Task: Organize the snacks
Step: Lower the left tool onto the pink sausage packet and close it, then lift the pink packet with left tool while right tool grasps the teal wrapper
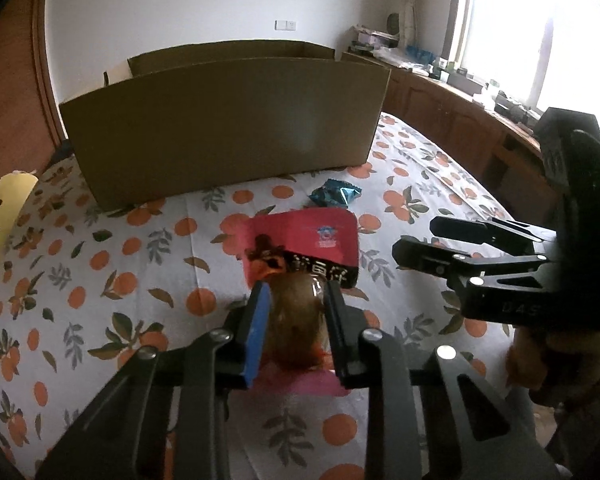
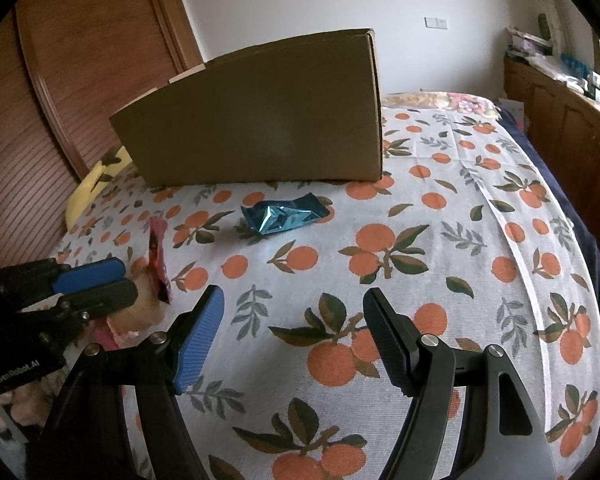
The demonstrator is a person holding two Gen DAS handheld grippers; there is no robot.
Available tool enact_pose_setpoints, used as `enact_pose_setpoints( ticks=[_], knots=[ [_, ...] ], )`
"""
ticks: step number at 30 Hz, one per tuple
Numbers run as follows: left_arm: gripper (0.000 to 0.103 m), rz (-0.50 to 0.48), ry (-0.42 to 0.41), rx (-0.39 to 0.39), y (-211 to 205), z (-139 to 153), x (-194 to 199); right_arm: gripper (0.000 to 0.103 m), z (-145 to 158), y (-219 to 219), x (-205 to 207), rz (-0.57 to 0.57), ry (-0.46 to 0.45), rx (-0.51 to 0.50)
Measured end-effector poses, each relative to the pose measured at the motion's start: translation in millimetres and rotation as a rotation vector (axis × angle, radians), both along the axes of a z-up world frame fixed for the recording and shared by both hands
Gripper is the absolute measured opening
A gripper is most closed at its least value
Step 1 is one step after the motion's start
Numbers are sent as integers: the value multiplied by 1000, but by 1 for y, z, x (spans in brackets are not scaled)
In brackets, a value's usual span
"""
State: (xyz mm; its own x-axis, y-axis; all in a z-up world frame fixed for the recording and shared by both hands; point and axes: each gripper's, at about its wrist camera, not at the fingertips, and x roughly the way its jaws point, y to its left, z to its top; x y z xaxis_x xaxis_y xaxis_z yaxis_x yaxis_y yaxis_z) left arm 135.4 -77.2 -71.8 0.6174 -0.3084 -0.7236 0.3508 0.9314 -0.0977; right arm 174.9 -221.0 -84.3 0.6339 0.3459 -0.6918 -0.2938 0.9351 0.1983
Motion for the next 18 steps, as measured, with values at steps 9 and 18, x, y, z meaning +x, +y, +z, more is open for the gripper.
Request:
enact_pose_setpoints(
  ticks=[9, 18],
  knots=[
    [43, -14, 63, 9, -4, -16, 13, 74, -1, 2, 0, -3, 6, -14],
    [48, -61, 81, 34, -6, -24, 18, 74, -1, 4, 2, 9, 20, -23]
  ],
)
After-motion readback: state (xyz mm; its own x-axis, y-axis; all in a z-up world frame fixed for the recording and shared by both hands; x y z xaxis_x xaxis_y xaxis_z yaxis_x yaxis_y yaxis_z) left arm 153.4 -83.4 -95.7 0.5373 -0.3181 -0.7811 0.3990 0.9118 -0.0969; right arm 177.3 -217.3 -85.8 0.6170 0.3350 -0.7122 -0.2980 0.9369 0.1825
